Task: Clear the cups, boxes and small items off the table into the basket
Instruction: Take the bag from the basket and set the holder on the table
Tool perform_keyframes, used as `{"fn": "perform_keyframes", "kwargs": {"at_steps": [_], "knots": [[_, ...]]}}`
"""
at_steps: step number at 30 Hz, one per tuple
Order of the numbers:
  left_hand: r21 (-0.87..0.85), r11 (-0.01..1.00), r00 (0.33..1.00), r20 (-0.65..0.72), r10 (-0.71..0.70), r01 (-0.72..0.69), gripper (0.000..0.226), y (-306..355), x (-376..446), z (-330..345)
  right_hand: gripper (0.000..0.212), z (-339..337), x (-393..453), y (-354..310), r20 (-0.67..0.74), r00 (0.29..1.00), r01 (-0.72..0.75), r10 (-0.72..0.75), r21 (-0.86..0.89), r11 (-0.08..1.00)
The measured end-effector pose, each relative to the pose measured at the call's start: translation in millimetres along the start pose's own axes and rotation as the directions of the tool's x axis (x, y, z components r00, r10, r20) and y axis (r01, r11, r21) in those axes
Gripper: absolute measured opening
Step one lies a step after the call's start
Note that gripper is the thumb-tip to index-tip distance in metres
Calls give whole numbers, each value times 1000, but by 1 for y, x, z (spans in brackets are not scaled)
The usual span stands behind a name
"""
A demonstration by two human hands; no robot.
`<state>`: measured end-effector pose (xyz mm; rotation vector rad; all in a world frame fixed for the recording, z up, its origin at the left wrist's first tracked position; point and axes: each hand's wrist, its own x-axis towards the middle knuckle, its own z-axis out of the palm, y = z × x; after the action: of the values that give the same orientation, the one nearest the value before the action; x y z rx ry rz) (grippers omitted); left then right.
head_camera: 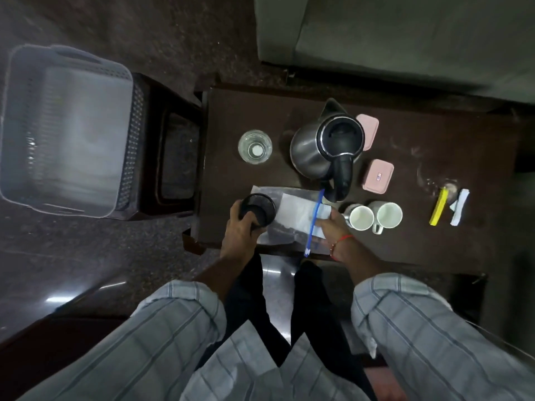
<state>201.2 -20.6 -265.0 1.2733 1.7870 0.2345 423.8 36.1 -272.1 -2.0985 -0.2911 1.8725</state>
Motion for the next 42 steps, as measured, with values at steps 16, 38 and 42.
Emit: {"fn": "perform_keyframes", "kwargs": {"at_steps": [16, 38, 42], "knots": [[129, 968, 976, 37, 213, -216, 22, 25, -14, -10, 39, -110, -66, 32, -247, 918, 258, -311, -223, 940], [-65, 787, 777, -228, 587, -614, 95, 238, -79, -131, 78, -145, -314, -162, 319, 500, 838, -805, 56, 543], [-44, 760, 742, -259, 619, -649, 92, 258, -86, -141, 86, -148, -335, -188, 384, 428, 892, -818, -30, 452]]}}
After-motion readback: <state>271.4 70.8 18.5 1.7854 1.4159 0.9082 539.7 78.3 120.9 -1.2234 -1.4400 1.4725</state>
